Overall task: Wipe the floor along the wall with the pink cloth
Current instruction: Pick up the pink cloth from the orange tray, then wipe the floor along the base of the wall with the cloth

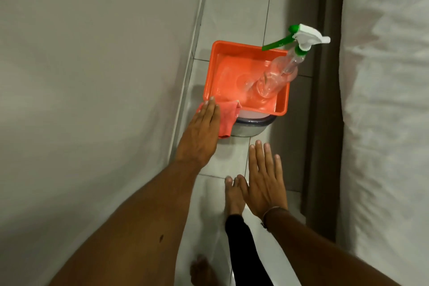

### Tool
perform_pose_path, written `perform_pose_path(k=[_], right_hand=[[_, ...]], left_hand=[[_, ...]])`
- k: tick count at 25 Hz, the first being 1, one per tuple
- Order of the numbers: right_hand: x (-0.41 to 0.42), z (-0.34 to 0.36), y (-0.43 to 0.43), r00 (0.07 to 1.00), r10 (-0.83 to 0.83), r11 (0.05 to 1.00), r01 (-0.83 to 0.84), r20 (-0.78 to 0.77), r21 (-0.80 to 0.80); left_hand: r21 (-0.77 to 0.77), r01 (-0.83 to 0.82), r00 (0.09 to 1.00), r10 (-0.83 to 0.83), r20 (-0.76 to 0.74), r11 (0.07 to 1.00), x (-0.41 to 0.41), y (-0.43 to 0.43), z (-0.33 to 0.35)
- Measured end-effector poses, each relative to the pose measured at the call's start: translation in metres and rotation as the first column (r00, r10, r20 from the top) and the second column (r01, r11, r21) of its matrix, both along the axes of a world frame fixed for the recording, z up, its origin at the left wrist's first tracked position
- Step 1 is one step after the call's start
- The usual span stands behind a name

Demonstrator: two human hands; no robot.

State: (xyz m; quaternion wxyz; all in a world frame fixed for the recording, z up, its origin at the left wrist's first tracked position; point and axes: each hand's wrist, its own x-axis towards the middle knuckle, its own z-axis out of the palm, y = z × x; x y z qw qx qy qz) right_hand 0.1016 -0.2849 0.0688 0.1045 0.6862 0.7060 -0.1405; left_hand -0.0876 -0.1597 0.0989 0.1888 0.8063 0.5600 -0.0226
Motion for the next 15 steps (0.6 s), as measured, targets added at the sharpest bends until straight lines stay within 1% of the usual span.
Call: perform_pose_path(k=[2, 3, 7, 9, 11, 15], right_hand=[[-0.011, 0.005, -0.037, 0.999, -0.024, 1.0, 0.023, -0.024, -0.017], [-0.017, 0.007, -0.059, 0.999, -0.03, 0.999, 0.029, -0.029, -0.032], [-0.028, 0.0, -0.133, 0.999, -0.033, 0.993, 0.032, -0.007, -0.118], [-0.03, -0.018, -0.159, 0.999, 0.019, 0.985, -0.014, 0.028, -0.175], [-0.03, -0.049, -0.177, 0.998, 0.045, 0.978, -0.036, 0.038, -0.206], [-0.03, -0.137, -0.181, 0.997, 0.081, 0.972, -0.076, 0.011, -0.222]], left_hand=[[0.045, -0.02, 0.999, 0.019, 0.033, 0.999, -0.013, -0.048, 0.007], [0.049, -0.028, 0.999, 0.027, 0.024, 0.998, -0.021, -0.075, 0.008], [-0.065, -0.01, 0.998, 0.006, -0.061, 0.998, -0.045, -0.162, -0.01], [-0.142, -0.027, 0.997, 0.016, -0.079, 0.99, -0.052, -0.193, -0.037], [-0.177, -0.039, 0.997, 0.028, -0.068, 0.983, -0.058, -0.214, -0.079], [-0.137, 0.005, 0.994, -0.02, -0.104, 0.991, -0.075, -0.221, -0.175]])
